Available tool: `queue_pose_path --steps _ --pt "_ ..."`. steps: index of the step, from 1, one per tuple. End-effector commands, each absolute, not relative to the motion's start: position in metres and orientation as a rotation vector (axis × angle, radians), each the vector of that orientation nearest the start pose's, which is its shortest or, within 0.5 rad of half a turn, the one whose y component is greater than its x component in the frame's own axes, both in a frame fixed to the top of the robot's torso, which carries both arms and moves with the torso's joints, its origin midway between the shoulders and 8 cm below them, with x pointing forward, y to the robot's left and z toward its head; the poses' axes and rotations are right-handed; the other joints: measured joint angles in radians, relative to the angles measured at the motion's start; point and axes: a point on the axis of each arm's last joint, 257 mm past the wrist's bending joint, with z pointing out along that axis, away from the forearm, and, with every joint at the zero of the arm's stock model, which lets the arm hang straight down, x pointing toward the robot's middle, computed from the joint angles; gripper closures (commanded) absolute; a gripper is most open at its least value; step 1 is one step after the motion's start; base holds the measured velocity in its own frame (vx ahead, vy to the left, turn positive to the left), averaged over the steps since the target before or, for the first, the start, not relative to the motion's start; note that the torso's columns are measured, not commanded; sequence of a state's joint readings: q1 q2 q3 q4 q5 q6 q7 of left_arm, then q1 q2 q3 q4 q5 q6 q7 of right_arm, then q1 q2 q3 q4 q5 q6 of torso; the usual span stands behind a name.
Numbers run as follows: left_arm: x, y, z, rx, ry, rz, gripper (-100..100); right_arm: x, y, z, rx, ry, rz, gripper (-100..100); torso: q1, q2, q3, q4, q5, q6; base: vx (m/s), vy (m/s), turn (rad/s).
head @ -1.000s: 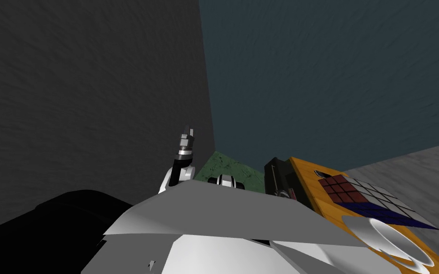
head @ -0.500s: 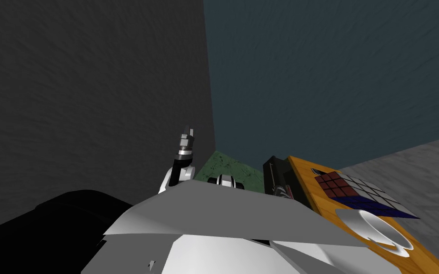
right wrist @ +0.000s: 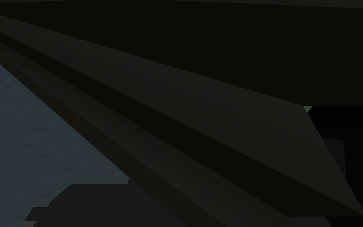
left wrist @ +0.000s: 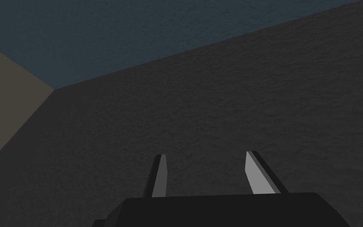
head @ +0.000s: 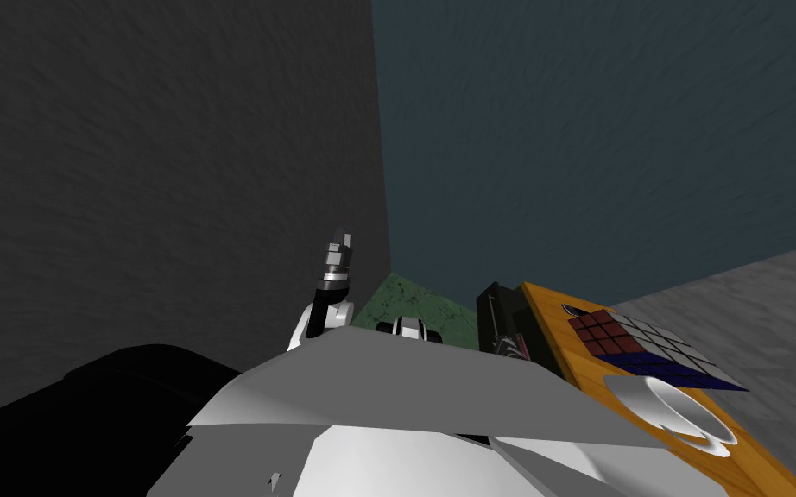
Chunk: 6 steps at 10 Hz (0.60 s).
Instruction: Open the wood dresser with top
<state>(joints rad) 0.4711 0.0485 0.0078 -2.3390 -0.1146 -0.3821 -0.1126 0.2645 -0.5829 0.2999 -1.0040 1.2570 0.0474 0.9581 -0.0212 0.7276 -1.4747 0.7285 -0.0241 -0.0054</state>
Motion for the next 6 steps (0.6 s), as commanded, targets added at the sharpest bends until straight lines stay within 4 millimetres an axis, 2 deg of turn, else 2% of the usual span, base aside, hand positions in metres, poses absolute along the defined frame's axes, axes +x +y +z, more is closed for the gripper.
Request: queue_pose_path --steps 1,2,4,5,6 --pt "0.355 0.263 0.036 -0.531 0.755 -1.111 0 0.273 -0.482 -0.553 -1.395 2.159 -0.757 -100 -0.002 -0.002 0.000 0.000 0.001 0.000 -0.062 0.089 0.007" --pt "0.355 0.264 0.036 -0.531 0.756 -1.111 0 0.270 -0.473 -0.558 -1.422 2.152 -0.735 -100 0.004 -0.001 -0.005 0.003 0.011 0.004 0.005 0.058 -0.018" --pt "0.355 0.264 0.036 -0.531 0.756 -1.111 0 0.273 -0.482 -0.553 -1.395 2.159 -0.757 -100 0.018 0.005 -0.004 0.008 0.022 0.005 0.021 0.001 -0.013" --pt "0.355 0.264 0.036 -0.531 0.756 -1.111 0 0.274 -0.506 -0.541 -1.399 2.159 -0.764 -100 0.017 0.007 -0.002 0.009 0.022 0.004 0.029 0.074 0.005" --pt "0.355 0.264 0.036 -0.531 0.756 -1.111 0 0.274 -0.508 -0.540 -1.401 2.158 -0.767 -100 0.023 0.009 -0.002 0.009 0.024 0.005 0.019 0.103 -0.010"
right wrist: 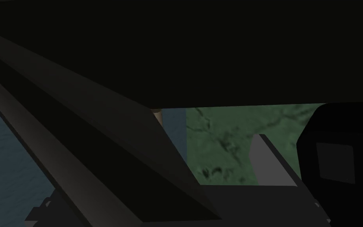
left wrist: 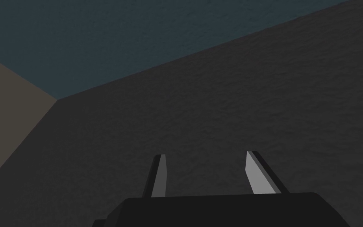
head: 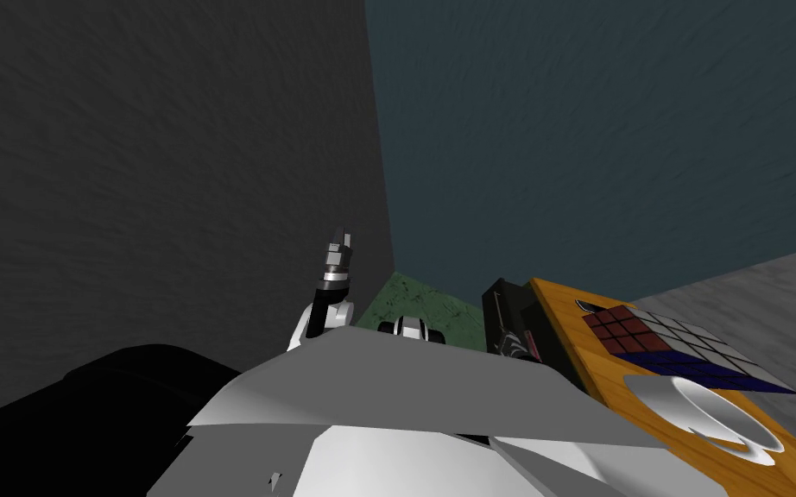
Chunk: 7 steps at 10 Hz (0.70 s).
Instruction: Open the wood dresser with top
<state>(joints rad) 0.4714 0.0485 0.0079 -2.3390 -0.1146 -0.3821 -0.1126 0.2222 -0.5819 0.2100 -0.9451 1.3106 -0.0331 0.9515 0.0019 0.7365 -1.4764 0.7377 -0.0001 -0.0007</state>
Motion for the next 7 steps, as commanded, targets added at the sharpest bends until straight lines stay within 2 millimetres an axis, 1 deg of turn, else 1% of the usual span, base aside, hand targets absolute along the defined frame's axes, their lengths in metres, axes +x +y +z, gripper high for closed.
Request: queue_pose_path --steps 1,2,4,6,7 --pt "0.355 0.263 0.036 -0.531 0.755 -1.111 0 0.274 -0.508 -0.540 -1.401 2.158 -0.767 -100 0.002 0.002 0.001 0.000 0.001 0.001 -0.002 0.059 -0.007" --pt "0.355 0.263 0.036 -0.531 0.755 -1.111 0 0.274 -0.520 -0.533 -1.404 2.157 -0.772 -100 -0.002 0.004 0.002 0.001 0.000 0.001 -0.008 0.065 -0.005" --pt "0.355 0.263 0.036 -0.531 0.755 -1.111 0 0.276 -0.545 -0.517 -1.411 2.154 -0.783 -100 -0.001 0.002 0.001 0.001 0.000 0.001 -0.009 0.105 -0.016" --pt "0.355 0.263 0.036 -0.531 0.755 -1.111 0 0.276 -0.545 -0.517 -1.411 2.154 -0.783 -100 -0.002 0.001 0.000 0.000 0.000 0.001 0.000 0.062 -0.004" --pt "0.355 0.264 0.036 -0.531 0.756 -1.111 0 0.278 -0.568 -0.500 -1.418 2.151 -0.793 -100 -0.005 0.001 0.000 0.000 -0.001 0.001 -0.010 0.094 -0.009"
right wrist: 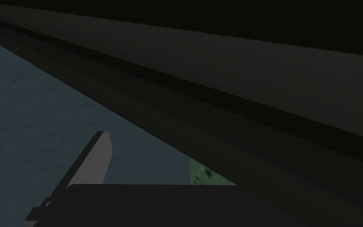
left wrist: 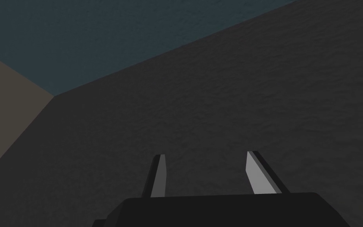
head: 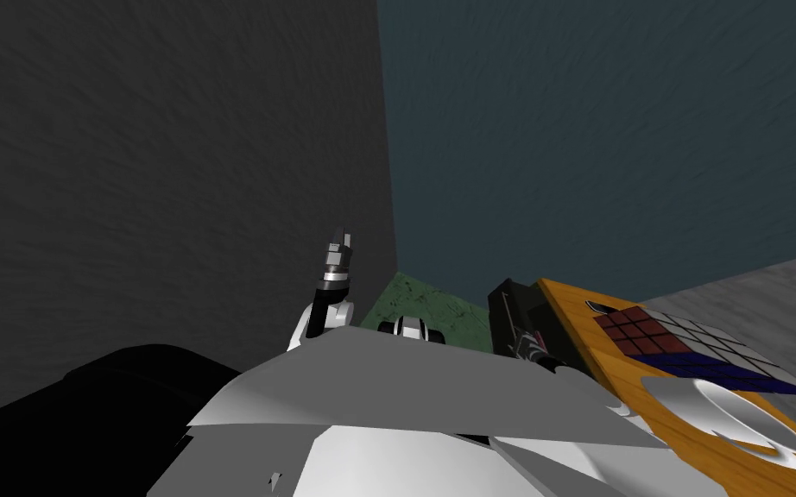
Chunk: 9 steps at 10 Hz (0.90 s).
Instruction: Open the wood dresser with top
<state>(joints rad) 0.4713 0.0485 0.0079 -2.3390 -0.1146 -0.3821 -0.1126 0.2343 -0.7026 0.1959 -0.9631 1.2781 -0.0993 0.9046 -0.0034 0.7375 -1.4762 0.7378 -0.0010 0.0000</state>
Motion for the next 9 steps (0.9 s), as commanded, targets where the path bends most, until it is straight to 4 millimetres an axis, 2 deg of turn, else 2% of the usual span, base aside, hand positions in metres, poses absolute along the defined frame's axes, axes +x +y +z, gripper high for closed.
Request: queue_pose_path --steps 1,2,3,4,5,9 --pt "0.355 0.264 0.036 -0.531 0.756 -1.111 0 0.279 -0.579 -0.492 -1.421 2.149 -0.797 -100 0.004 0.001 0.000 0.000 0.001 0.000 -0.006 0.147 -0.031" --pt "0.355 0.263 0.036 -0.531 0.755 -1.111 0 0.279 -0.579 -0.491 -1.422 2.148 -0.798 -100 0.007 0.001 0.000 0.000 0.002 0.000 0.006 0.101 -0.009" --pt "0.355 0.263 0.036 -0.531 0.755 -1.111 0 0.280 -0.590 -0.482 -1.425 2.146 -0.803 -100 0.004 0.000 0.000 0.000 0.001 0.000 -0.005 0.075 -0.002" --pt "0.355 0.263 0.036 -0.531 0.755 -1.111 0 0.278 -0.585 -0.485 -1.425 2.147 -0.803 -100 0.001 0.001 0.000 0.000 0.001 0.000 -0.006 0.035 -0.004" --pt "0.355 0.264 0.036 -0.531 0.756 -1.111 0 0.278 -0.586 -0.484 -1.425 2.147 -0.801 0 0.000 0.001 0.000 0.000 0.000 0.000 0.000 0.009 0.000" --pt "0.355 0.264 0.036 -0.531 0.756 -1.111 0 0.278 -0.586 -0.484 -1.425 2.147 -0.801 0 0.004 0.000 0.000 0.000 0.001 0.000 0.000 0.000 0.000"
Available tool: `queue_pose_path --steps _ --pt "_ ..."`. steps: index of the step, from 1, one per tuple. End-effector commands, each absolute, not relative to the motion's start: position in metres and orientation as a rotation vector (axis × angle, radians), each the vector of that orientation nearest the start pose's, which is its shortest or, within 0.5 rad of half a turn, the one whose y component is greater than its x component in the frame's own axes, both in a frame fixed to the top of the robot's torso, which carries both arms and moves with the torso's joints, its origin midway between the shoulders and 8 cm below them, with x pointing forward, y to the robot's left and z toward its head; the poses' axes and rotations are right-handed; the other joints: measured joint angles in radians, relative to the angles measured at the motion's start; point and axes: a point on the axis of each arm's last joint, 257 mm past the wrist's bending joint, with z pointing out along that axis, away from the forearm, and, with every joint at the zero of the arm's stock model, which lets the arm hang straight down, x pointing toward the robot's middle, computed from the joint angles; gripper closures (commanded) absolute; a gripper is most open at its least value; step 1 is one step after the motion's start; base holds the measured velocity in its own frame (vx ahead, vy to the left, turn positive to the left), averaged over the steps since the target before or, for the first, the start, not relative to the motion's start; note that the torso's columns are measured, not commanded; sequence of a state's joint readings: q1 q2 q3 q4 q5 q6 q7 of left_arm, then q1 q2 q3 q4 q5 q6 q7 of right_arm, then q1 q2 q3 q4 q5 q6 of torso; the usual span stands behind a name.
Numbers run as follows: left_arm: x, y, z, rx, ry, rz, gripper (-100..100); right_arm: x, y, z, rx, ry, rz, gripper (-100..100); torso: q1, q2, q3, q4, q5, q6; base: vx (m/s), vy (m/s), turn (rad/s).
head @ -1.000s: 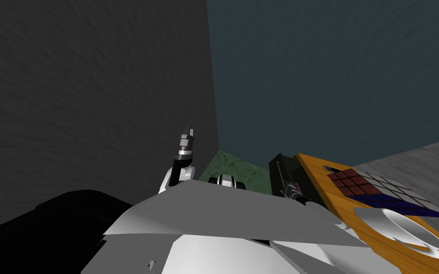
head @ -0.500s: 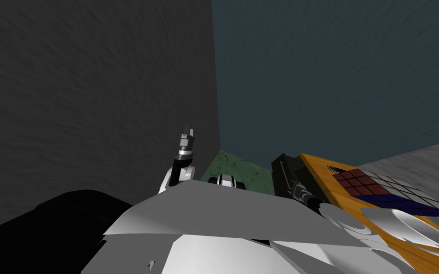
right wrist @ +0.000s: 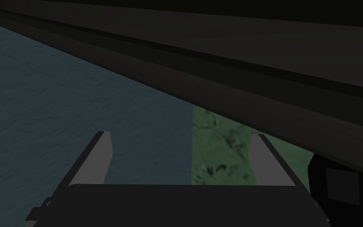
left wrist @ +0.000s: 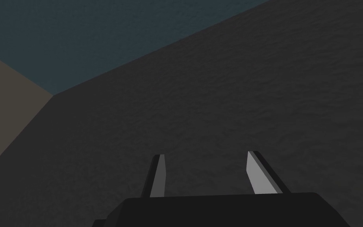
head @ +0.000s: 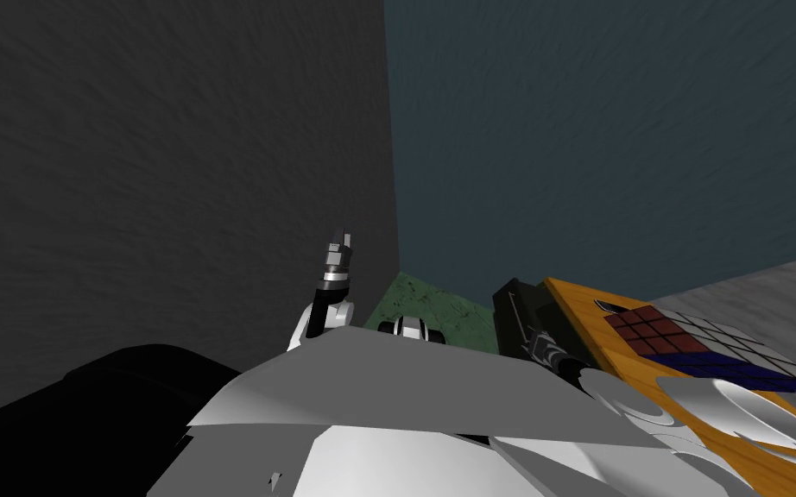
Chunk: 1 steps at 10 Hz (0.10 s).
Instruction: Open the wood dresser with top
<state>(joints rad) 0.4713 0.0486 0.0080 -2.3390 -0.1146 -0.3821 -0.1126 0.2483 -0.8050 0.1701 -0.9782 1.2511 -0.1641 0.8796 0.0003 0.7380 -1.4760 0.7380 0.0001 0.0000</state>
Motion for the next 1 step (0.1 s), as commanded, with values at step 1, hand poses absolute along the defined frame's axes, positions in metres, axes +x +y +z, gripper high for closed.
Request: queue_pose_path --steps 1 --pt "0.3554 0.2635 0.0361 -0.531 0.756 -1.111 0 0.2782 -0.5858 -0.4844 -1.425 2.147 -0.801 0 0.000 0.000 0.000 0.000 0.000 0.000 0.000 0.000 0.000"
